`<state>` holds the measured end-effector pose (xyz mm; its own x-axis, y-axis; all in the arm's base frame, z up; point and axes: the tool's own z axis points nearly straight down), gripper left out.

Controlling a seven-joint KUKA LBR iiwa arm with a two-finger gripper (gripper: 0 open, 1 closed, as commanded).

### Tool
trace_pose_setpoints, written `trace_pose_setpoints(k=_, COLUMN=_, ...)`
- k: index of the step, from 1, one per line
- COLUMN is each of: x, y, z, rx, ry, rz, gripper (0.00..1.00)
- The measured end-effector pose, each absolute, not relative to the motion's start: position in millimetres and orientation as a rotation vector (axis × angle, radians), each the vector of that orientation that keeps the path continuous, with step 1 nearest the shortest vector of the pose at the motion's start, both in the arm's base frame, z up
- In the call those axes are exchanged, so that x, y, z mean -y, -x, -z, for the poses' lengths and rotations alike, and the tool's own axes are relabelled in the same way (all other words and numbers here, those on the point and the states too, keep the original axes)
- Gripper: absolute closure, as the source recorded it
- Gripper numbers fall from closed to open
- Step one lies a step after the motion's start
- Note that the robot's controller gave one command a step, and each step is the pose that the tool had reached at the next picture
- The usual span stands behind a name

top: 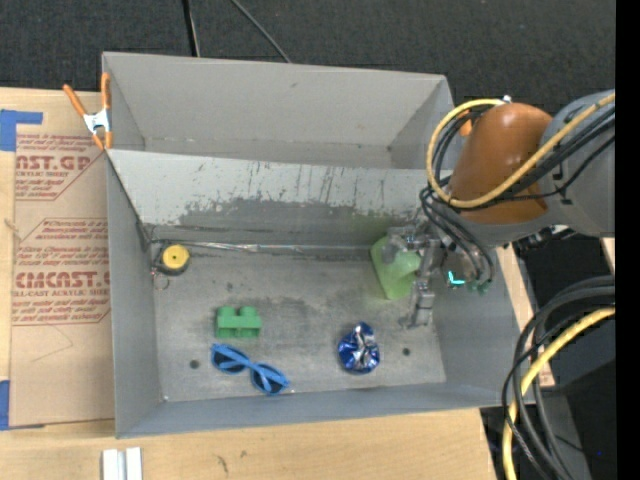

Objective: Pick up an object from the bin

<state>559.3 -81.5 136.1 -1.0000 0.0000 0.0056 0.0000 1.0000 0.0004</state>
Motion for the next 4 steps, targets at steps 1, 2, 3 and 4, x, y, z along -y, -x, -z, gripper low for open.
trace_pose_setpoints(k=1, x=19, y=-504.4, z=-122, rx=3.089, ry=-0.56, rz=0.004, gripper=0.0)
trace_pose_setpoints(k=2, x=25, y=-491.1, z=-68, rx=3.068, ry=-0.679, rz=0.002, gripper=0.0)
trace_pose_setpoints(k=3, x=24, y=-491.5, z=-70, rx=3.069, ry=-0.678, rz=0.001, gripper=1.0)
trace_pose_setpoints(k=4, x=59, y=-520.1, z=-214, rx=3.075, ry=-0.694, rz=-0.006, gripper=1.0)
